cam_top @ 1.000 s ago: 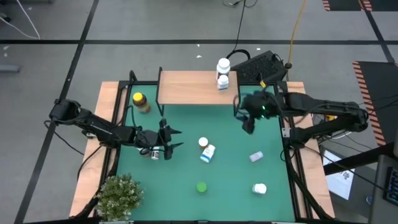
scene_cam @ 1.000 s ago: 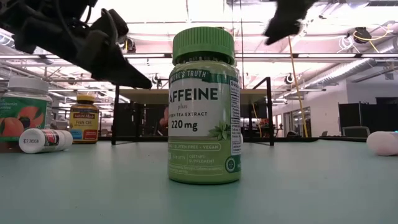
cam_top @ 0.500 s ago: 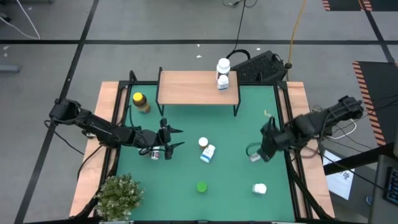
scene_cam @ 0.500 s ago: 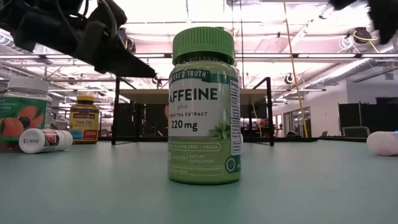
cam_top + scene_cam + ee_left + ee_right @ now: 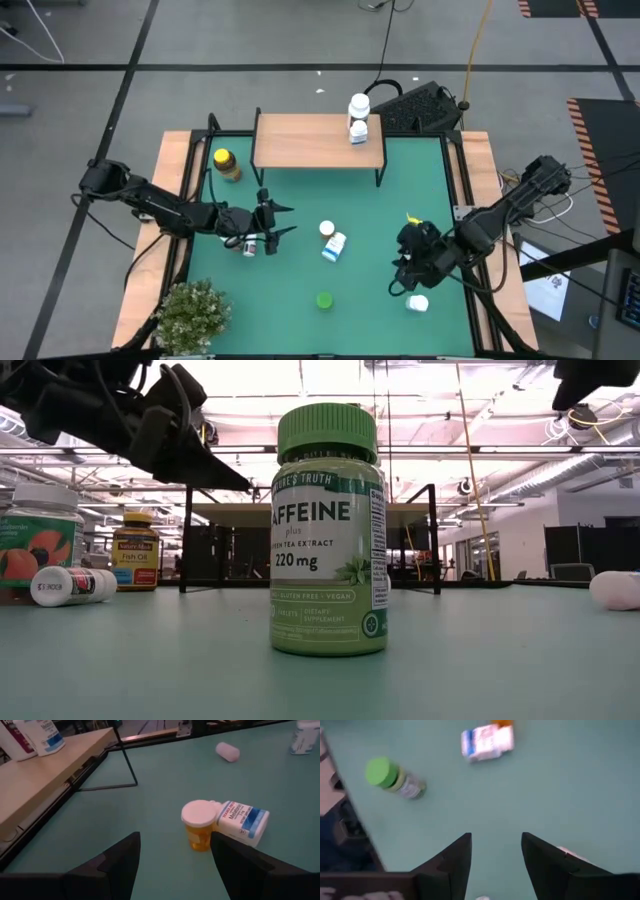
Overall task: Pick and place medicine bottles onto shelf by color
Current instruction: Put the orange medicine bottle on the shelf
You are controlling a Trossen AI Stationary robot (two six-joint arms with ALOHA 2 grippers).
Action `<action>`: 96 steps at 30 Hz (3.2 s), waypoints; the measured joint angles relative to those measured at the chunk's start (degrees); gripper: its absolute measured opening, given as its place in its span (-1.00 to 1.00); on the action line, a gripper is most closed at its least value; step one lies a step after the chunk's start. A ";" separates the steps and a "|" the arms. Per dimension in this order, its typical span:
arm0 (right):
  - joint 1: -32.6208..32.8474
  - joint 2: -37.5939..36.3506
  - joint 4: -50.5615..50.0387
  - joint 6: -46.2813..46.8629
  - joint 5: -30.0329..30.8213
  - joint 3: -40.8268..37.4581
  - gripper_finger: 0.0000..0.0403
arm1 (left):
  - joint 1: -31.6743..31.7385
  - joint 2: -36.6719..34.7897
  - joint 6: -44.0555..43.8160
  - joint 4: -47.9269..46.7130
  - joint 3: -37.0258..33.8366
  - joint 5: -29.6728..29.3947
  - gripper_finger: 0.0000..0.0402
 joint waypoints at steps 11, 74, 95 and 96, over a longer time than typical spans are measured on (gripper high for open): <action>-1.47 0.02 3.49 -17.08 -4.30 -1.09 -0.18 | -1.02 0.00 1.84 -1.35 0.00 0.03 0.22; -33.90 27.26 83.96 -68.29 -14.89 -22.60 0.43 | -0.92 0.02 2.01 -1.30 0.00 0.05 0.22; -35.18 27.23 82.85 -71.92 -16.38 -22.62 0.10 | -0.81 0.02 1.83 -0.67 0.00 0.05 0.22; -35.18 27.23 82.84 -71.97 -16.37 -22.60 0.08 | -0.81 0.02 1.83 -0.67 0.00 0.05 0.22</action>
